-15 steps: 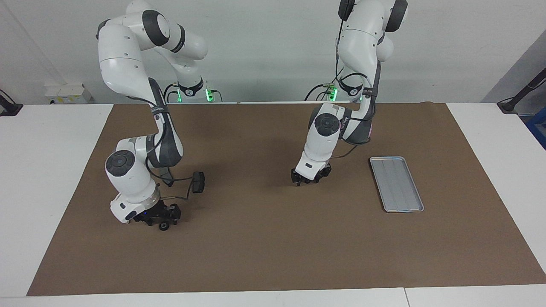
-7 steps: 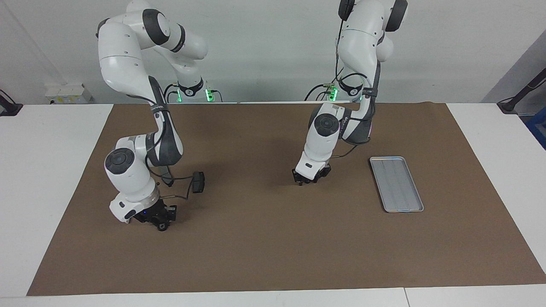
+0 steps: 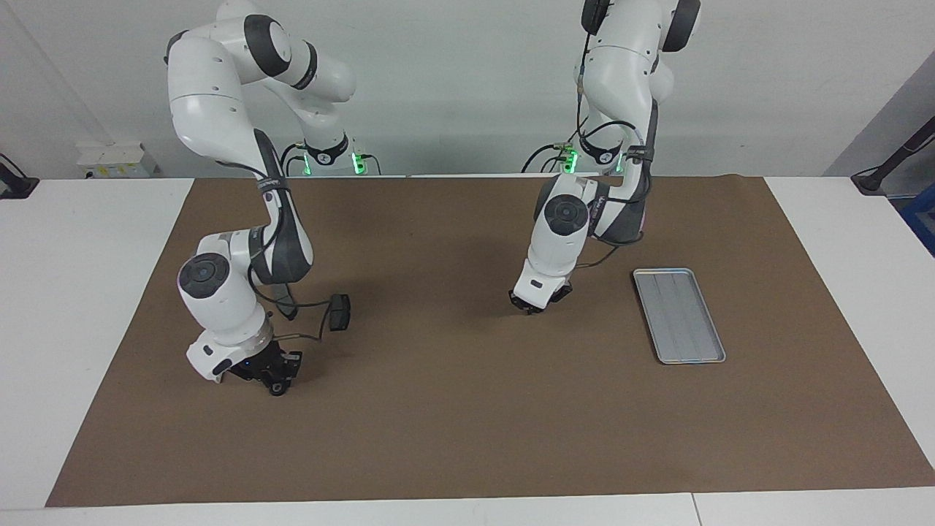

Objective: Pick bearing gear from pile to tray
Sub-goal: 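Carry the black ring with the left gripper over the silver tray, then release the ring into the tray while the right gripper grasps the second ring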

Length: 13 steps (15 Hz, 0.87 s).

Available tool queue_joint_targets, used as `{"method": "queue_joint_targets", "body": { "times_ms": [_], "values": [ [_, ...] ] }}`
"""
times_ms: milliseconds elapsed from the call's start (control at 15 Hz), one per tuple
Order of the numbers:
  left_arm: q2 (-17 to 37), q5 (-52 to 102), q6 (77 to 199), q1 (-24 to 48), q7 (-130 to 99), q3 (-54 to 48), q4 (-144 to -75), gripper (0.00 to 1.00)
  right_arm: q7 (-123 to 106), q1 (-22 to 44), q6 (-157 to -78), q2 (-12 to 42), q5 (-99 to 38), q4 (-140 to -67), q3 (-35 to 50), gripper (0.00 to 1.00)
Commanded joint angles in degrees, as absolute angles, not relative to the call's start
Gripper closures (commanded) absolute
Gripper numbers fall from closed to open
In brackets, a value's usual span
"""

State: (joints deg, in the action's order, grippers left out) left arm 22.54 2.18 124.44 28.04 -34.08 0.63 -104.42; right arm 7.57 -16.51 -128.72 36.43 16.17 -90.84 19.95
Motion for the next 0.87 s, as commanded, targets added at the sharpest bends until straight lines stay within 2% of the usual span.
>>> {"method": "queue_joint_targets", "body": {
  "times_ms": [0,267,401,535,668,802],
  "values": [
    [14.35,1.85,119.46,19.46,-23.78,0.53,-107.40,0.88,7.03,-16.52,-122.89,35.25,17.40,-88.34,20.57,1.00],
    [12.92,1.85,115.84,9.42,-5.32,0.62,-107.93,0.87,7.03,-13.98,-113.58,32.88,17.23,-84.12,20.83,1.00],
    [11.61,1.85,117.24,6.51,0.85,0.70,-111.60,0.87,9.65,-11.53,-105.95,30.43,16.09,-81.40,21.09,1.00],
    [10.64,1.85,121.35,3.88,4.90,0.70,-114.77,0.86,19.63,-6.45,-95.76,29.10,13.81,-77.02,21.27,1.00],
    [9.76,1.85,124.44,2.73,7.11,0.79,-117.67,0.84,31.05,-0.03,-89.15,28.92,9.78,-71.30,21.18,1.00],
    [9.67,1.85,125.07,0.62,9.30,0.79,-118.30,0.83,44.75,4.90,-89.55,28.92,6.34,-70.58,21.27,1.00]
  ]
}}
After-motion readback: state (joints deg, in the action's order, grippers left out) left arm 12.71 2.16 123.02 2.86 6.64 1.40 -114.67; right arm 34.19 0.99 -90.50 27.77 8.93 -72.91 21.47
